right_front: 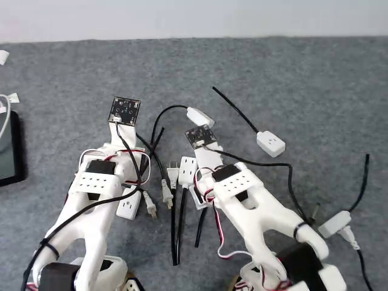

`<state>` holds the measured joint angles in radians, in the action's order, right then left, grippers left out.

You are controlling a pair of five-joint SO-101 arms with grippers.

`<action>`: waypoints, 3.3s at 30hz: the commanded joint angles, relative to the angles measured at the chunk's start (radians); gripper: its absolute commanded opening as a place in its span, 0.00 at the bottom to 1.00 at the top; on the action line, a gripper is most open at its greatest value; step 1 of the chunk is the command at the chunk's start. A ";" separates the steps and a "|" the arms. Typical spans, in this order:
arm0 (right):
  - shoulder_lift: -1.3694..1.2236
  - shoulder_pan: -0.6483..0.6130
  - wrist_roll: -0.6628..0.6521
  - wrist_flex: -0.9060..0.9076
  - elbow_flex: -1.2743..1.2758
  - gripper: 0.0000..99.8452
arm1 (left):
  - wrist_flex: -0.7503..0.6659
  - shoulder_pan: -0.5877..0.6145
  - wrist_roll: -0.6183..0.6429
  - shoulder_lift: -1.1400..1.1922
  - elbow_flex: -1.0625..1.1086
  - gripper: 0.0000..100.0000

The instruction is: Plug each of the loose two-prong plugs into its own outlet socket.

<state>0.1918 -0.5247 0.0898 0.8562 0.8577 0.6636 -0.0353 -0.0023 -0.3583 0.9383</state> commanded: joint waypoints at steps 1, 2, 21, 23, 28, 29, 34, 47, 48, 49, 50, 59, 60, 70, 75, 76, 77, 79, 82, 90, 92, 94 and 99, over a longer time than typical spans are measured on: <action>-0.035 0.001 0.005 0.047 -0.081 0.14 | -0.023 0.003 -0.008 -0.035 -0.039 0.01; -0.051 0.002 0.005 0.058 -0.095 0.14 | -0.023 0.003 -0.008 -0.035 -0.039 0.01; 0.214 0.240 -0.425 0.286 -0.163 0.01 | -0.020 0.003 -0.008 -0.037 -0.039 0.01; 0.300 0.305 -0.640 0.363 -0.198 0.01 | -0.021 0.003 -0.008 -0.037 -0.039 0.01; 0.369 0.404 -1.123 0.668 -0.313 0.01 | -0.021 0.003 -0.008 -0.037 -0.039 0.01; 0.361 0.404 -1.208 0.750 -0.319 0.01 | -0.021 0.003 -0.008 -0.037 -0.039 0.01; 0.286 0.435 -1.359 0.894 -0.371 0.01 | -0.021 0.003 -0.008 -0.037 -0.039 0.01; -0.418 0.549 -1.243 0.707 -0.910 0.01 | -0.021 0.003 -0.008 -0.035 -0.039 0.01; -0.489 0.550 -1.229 0.699 -0.968 0.01 | -0.021 0.003 -0.008 -0.035 -0.039 0.01; -0.559 0.552 -1.217 0.697 -1.034 0.01 | -0.021 0.003 -0.008 -0.035 -0.039 0.01; -0.625 0.553 -1.209 0.697 -1.103 0.01 | -0.021 0.003 -0.008 -0.035 -0.039 0.01; -0.969 0.584 -1.039 0.820 -1.679 0.08 | -0.021 0.003 -0.008 -0.035 -0.039 0.01; -0.986 0.585 -1.003 0.849 -1.732 0.10 | -0.021 0.003 -0.008 -0.035 -0.039 0.01; -0.964 0.618 -0.315 0.941 -1.838 0.04 | -0.020 -0.002 -0.008 -0.035 -0.039 0.01; -0.889 0.644 -0.066 0.940 -1.702 0.04 | -0.020 -0.003 -0.008 -0.035 -0.039 0.01; -0.869 0.641 -0.051 0.938 -1.666 0.04 | -0.020 -0.003 -0.008 -0.035 -0.039 0.01; -0.849 0.639 -0.038 0.937 -1.629 0.04 | -0.020 -0.003 -0.008 -0.035 -0.039 0.01; -0.803 0.628 -0.021 0.923 -1.559 0.04 | -0.020 -0.003 -0.008 -0.035 -0.039 0.01; -0.714 0.622 -0.003 0.872 -1.428 0.04 | -0.020 -0.003 -0.008 -0.035 -0.039 0.01; -0.289 0.596 0.094 0.526 -0.792 0.04 | -0.018 -0.003 -0.008 -0.035 -0.039 0.01; -0.166 0.595 0.103 0.418 -0.611 0.04 | -0.018 -0.003 -0.008 -0.035 -0.039 0.01; -0.053 0.585 0.104 0.337 -0.456 0.04 | -0.018 -0.003 -0.008 -0.035 -0.039 0.01; 0.157 0.539 0.098 0.265 -0.192 0.04 | -0.018 -0.005 -0.008 -0.035 -0.039 0.01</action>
<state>0.2056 0.0430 0.1849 1.1584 0.5631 0.6636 -0.0353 -0.0023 -0.3583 0.9383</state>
